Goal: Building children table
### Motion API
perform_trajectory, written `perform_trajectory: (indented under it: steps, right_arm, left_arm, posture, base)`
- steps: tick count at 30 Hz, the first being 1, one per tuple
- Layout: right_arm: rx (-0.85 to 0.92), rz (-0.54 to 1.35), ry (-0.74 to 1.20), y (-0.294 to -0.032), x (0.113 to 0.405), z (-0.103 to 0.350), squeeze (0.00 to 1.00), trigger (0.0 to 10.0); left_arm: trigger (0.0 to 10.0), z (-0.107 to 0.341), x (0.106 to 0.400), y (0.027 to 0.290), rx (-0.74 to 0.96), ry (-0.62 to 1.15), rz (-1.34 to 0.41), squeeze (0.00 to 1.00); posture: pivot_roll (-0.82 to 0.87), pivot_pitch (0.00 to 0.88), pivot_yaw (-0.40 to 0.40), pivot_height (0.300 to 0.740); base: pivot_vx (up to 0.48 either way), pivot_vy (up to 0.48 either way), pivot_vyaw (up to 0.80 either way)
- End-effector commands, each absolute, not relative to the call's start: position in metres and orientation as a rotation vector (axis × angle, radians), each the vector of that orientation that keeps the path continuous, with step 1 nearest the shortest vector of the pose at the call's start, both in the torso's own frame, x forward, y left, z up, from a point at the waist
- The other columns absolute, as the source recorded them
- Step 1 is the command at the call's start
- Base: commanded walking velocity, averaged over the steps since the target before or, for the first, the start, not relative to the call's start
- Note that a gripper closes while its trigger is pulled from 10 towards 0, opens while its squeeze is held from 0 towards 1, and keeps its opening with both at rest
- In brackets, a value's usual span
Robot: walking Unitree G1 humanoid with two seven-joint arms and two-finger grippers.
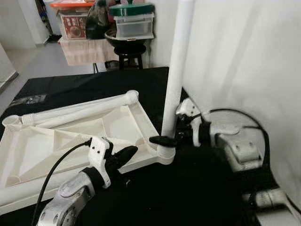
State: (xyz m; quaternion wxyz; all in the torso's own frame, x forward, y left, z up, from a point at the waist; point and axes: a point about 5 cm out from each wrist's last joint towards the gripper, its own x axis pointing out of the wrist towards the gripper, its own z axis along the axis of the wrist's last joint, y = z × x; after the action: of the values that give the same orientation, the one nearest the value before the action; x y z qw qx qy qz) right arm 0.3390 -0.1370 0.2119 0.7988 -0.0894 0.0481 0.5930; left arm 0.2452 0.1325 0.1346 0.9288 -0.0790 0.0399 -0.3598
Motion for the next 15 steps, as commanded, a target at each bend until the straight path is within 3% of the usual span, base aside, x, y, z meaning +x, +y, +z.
perform_trajectory:
  steps: [1, 4, 5, 12, 15]
  right_arm:
    - [-0.167, 1.319, 0.082, -0.135, 0.338, 0.211, 0.0, 10.0]
    - [-0.07, 1.4, 0.11, -0.136, 0.347, 0.21, 0.0, 9.9]
    - [-0.033, 1.44, 0.118, -0.135, 0.348, 0.21, 0.0, 0.0]
    - [0.006, 1.515, 0.134, -0.135, 0.347, 0.21, 0.0, 0.0]
    - [-0.02, 1.455, 0.12, -0.136, 0.349, 0.202, 0.0, 0.0]
  left_arm:
    - [10.0, 0.129, 0.245, 0.132, -0.168, 0.112, -0.737, 0.0]
    - [10.0, 0.128, 0.244, 0.132, -0.173, 0.113, -0.736, 0.0]
    - [10.0, 0.128, 0.244, 0.131, -0.174, 0.113, -0.737, 0.0]
    - [10.0, 0.128, 0.243, 0.131, -0.178, 0.115, -0.741, 0.0]
    - [10.0, 0.128, 0.243, 0.13, -0.184, 0.112, -0.743, 0.0]
  posture:
    - [-0.05, 0.0, -0.034, 0.74]
    - [-0.04, 0.0, -0.039, 0.74]
    - [-0.03, 0.0, -0.041, 0.74]
    - [-0.03, 0.0, -0.044, 0.74]
    - [-0.04, 0.0, -0.046, 0.74]
  base:
    - [0.0, 0.0, 0.0]
    - [0.0, 0.0, 0.0]
    - [0.0, 0.0, 0.0]
    - [0.0, 0.0, 0.0]
    - [0.0, 0.0, 0.0]
